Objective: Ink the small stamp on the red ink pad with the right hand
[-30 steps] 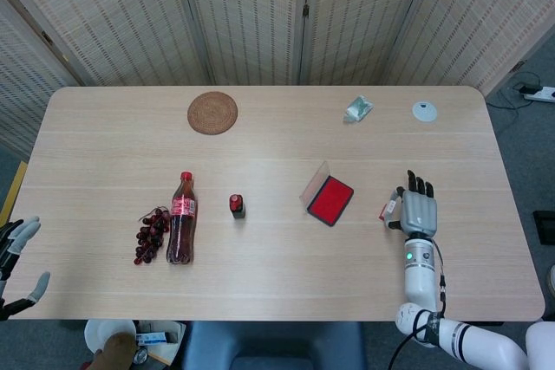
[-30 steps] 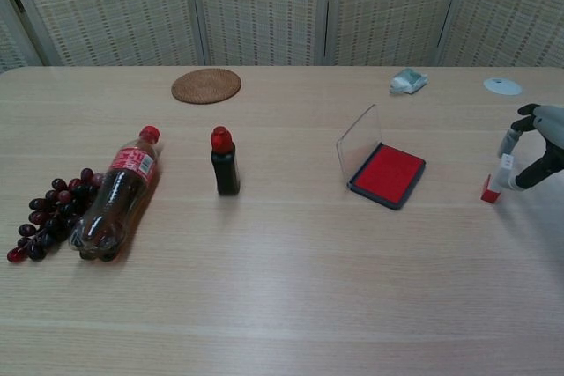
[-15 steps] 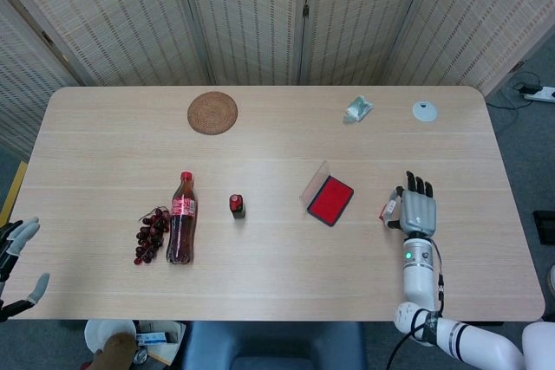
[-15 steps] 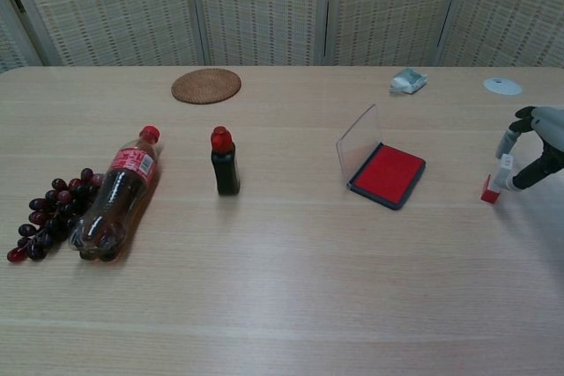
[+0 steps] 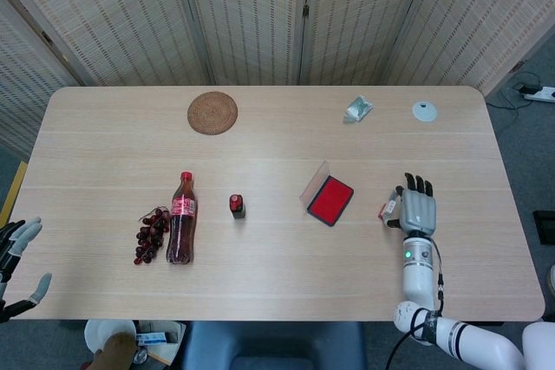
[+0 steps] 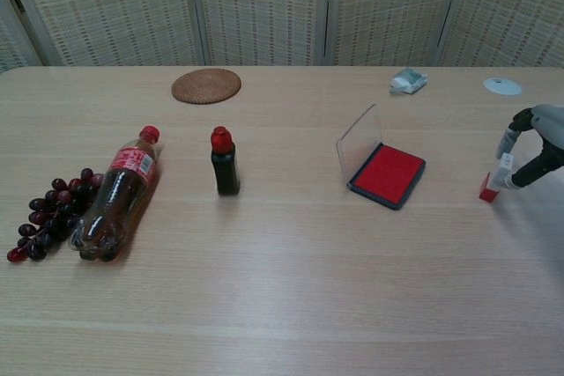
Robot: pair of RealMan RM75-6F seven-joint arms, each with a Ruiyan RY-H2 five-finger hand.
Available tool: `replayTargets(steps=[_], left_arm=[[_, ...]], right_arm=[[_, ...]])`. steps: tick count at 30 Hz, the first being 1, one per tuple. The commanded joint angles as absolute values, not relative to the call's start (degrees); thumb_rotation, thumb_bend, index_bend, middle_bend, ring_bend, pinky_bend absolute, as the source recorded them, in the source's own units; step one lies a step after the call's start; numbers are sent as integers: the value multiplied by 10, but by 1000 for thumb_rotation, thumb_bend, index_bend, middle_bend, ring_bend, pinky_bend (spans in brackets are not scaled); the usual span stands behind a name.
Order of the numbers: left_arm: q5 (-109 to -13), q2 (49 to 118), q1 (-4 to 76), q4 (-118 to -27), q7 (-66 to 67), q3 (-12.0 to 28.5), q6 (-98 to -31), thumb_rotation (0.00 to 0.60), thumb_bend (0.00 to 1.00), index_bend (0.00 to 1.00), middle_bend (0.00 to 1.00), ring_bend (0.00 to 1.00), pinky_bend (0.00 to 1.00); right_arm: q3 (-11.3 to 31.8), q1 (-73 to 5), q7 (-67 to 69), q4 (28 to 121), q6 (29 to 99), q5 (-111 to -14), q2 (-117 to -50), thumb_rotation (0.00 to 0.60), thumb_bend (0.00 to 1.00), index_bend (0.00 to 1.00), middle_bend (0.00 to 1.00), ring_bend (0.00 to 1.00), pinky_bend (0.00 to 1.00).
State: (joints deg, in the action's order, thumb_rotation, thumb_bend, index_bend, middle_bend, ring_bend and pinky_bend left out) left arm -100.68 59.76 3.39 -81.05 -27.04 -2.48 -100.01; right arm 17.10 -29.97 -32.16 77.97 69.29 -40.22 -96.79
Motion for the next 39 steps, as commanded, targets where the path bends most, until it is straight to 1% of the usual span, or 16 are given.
replayTargets(steps=[1, 8, 15, 19, 39], left_arm=[[-1007, 598, 35, -811, -269, -25, -999, 600, 427, 0, 0, 0, 0], [-1005, 599, 36, -814, -262, -24, -995, 600, 427, 0, 0, 0, 0], [-1000, 598, 37, -815, -264, -23, -991, 600, 427, 0, 0, 0, 0], [-998, 597, 37, -813, -271, -22, -991, 600, 428, 0, 0, 0, 0], [-990, 592, 33, -801, -307, -20, -1000, 600, 427, 0, 0, 0, 0]], right_arm=[[175, -302, -326, 786, 696, -404, -964, 600, 257, 666, 95, 0, 0], [191, -314, -337, 815, 699, -399, -953, 600, 262, 702, 118, 0, 0], [211, -337, -346, 833, 686, -379, -955, 600, 262, 710, 124, 0, 0], [215, -349, -350, 833, 682, -370, -962, 600, 262, 716, 128, 0, 0], [224, -415, -354, 757, 652, -350, -1030, 600, 262, 726, 134, 0, 0]])
